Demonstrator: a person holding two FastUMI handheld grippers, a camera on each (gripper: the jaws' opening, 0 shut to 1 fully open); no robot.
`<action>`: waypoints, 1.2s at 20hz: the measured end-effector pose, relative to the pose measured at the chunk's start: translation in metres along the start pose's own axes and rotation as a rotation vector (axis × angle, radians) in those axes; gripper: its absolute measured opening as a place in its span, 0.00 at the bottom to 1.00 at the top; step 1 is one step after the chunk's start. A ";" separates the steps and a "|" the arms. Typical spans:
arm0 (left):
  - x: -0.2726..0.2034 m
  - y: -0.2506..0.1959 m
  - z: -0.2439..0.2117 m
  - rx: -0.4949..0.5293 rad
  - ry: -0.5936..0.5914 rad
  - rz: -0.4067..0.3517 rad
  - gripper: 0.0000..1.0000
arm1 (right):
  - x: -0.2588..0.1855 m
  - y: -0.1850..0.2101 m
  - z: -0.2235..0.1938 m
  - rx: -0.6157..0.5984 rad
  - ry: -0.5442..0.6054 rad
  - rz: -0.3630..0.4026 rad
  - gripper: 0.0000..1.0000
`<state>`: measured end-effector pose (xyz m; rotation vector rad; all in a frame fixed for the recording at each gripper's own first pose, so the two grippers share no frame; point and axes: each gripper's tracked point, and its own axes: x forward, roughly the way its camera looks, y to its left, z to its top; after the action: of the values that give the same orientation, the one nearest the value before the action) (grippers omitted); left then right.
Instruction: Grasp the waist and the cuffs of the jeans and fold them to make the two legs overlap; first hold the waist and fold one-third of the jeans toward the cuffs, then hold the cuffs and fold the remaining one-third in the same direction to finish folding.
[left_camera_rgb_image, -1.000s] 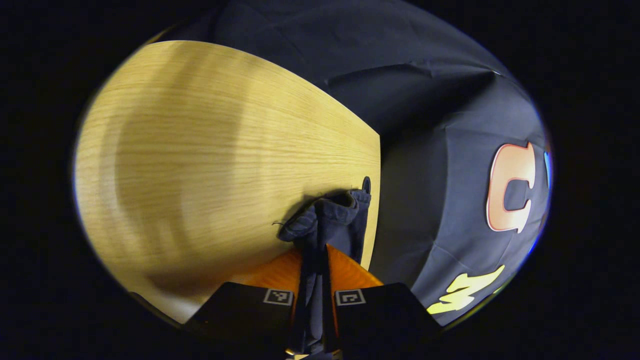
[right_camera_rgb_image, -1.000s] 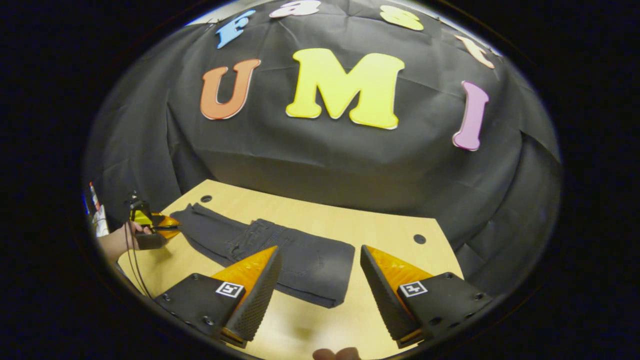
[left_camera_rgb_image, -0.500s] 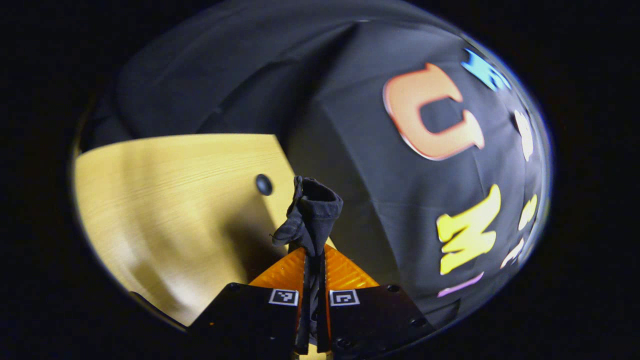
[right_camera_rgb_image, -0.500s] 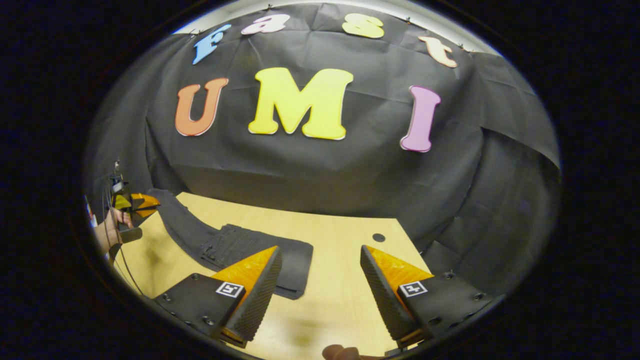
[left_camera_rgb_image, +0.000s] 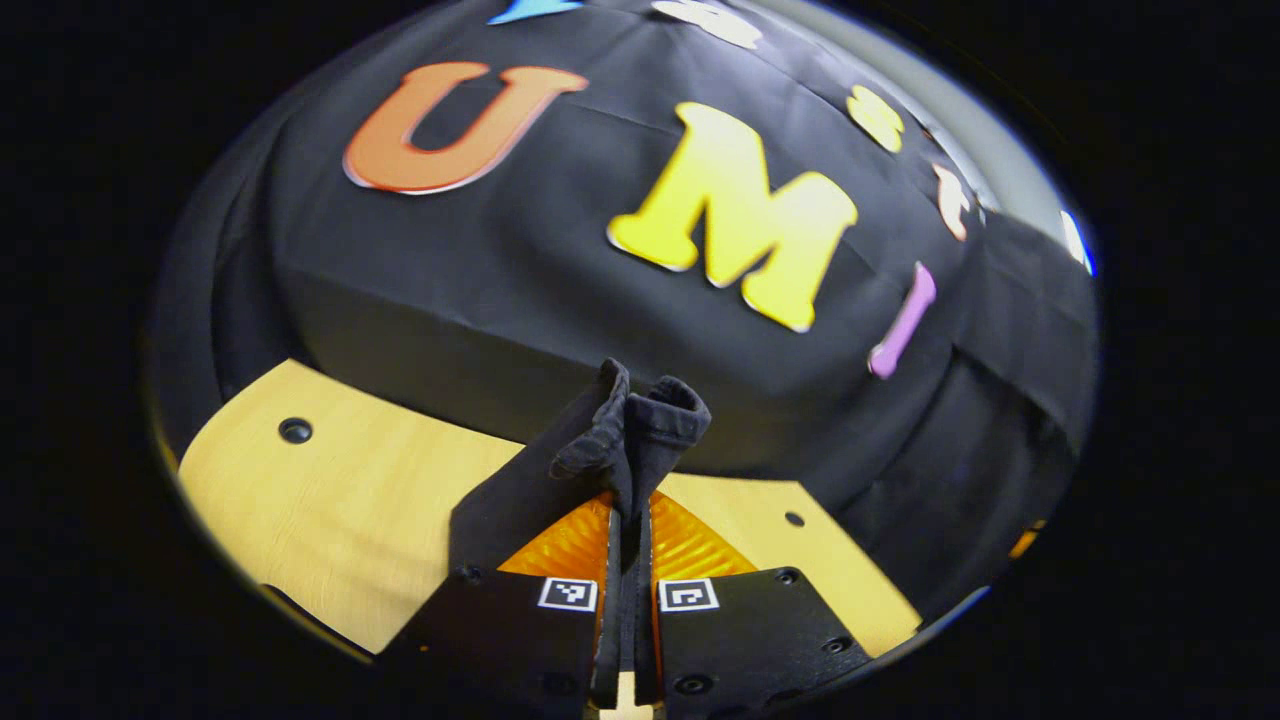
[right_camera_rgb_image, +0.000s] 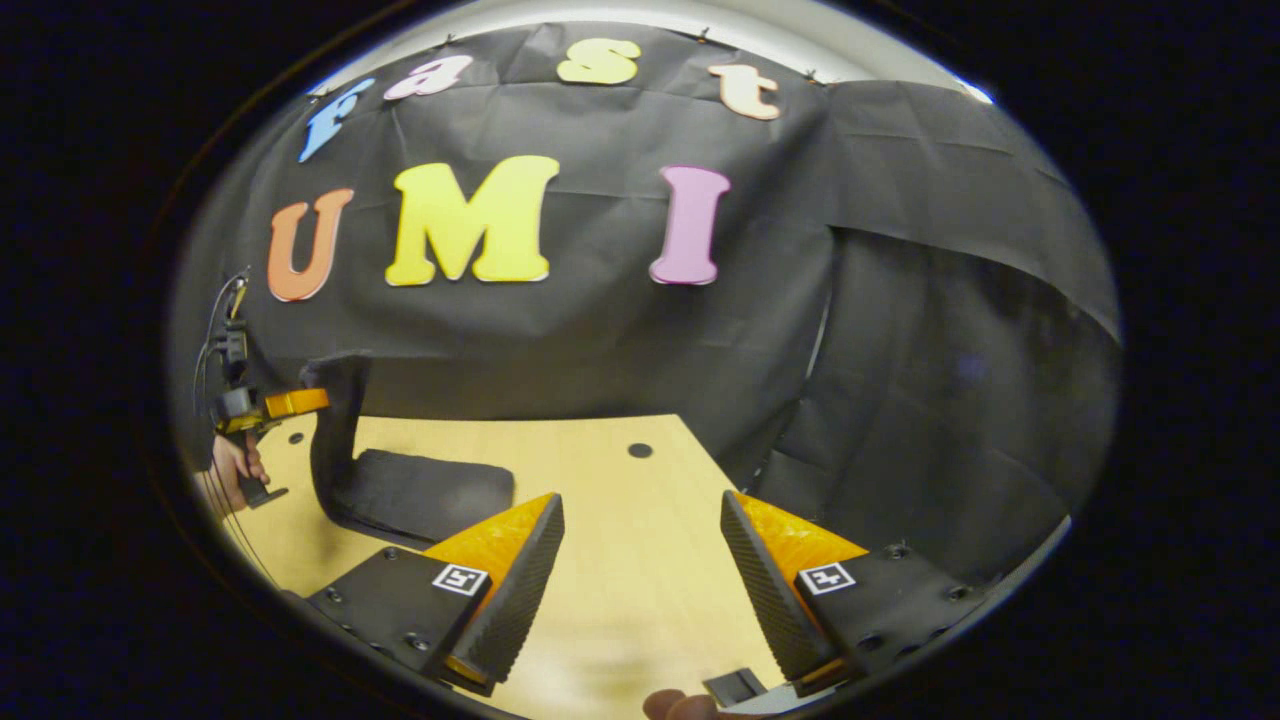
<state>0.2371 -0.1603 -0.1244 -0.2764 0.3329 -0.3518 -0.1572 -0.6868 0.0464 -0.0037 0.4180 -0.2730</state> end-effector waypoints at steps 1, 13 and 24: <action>0.014 -0.015 -0.019 0.065 0.017 -0.011 0.09 | -0.002 -0.014 -0.005 0.008 0.009 -0.025 0.94; 0.064 -0.038 -0.152 0.235 0.206 0.045 0.27 | 0.032 -0.040 -0.042 -0.008 0.108 -0.029 0.96; 0.028 -0.085 -0.127 0.142 0.169 0.080 1.00 | 0.090 0.017 -0.022 -0.042 0.070 0.218 0.96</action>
<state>0.1914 -0.2735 -0.2205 -0.0938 0.4815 -0.3188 -0.0823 -0.6926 -0.0108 0.0107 0.4891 -0.0495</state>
